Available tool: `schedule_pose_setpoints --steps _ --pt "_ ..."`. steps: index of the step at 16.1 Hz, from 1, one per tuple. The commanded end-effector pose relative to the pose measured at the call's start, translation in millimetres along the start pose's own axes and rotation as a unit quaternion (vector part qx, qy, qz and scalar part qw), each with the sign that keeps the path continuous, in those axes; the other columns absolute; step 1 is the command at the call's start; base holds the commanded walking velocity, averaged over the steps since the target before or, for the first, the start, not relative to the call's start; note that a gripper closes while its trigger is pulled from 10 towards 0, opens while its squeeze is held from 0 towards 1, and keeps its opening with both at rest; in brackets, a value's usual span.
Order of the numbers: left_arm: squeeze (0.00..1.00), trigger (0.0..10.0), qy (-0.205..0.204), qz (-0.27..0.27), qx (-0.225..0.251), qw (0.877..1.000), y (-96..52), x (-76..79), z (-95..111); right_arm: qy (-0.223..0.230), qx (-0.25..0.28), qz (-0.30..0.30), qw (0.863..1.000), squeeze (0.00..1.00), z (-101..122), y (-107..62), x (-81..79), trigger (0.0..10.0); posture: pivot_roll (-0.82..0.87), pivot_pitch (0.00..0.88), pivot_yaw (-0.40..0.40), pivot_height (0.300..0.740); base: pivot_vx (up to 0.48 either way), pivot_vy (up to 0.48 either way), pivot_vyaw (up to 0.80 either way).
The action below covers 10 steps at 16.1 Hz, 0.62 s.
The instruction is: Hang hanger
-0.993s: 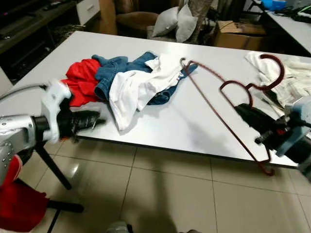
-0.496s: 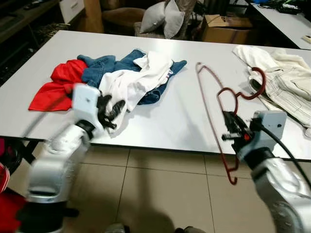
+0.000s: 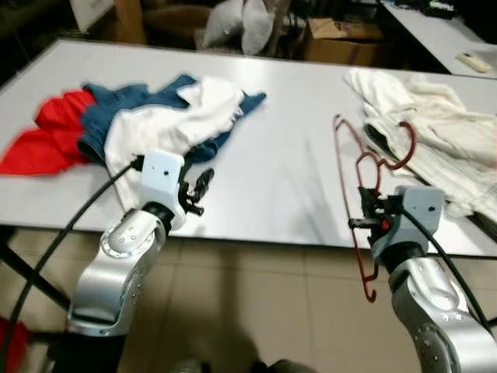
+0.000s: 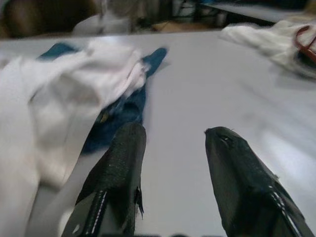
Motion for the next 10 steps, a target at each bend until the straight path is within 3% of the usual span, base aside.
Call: schedule_pose_setpoints --steps 1,10 --pt "0.0 10.0 0.004 0.006 -0.004 1.0 -1.6 -0.4 -2.2 -0.005 0.01 0.0 1.0 0.0 3.7 -0.3 -0.5 10.0 -0.01 0.083 -0.037 0.74 0.0 -0.48 0.0" --pt "0.0 10.0 0.018 -0.01 0.0 1.0 3.7 8.5 -0.4 -0.002 0.019 -0.001 1.0 0.0 8.0 -0.9 -7.8 10.0 -0.02 0.083 -0.026 0.74 0.0 -0.478 0.0"
Point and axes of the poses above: a point about 5 cm out from each wrist's last joint towards the gripper, its own y axis pointing out of the wrist towards the gripper, its own z axis along the axis of the wrist's last joint, x = y × z, the point moved 5 cm from there along y, pointing out of the wrist towards the gripper, and after that the axes turned 3 degrees about -y, right-handed, at the moved point
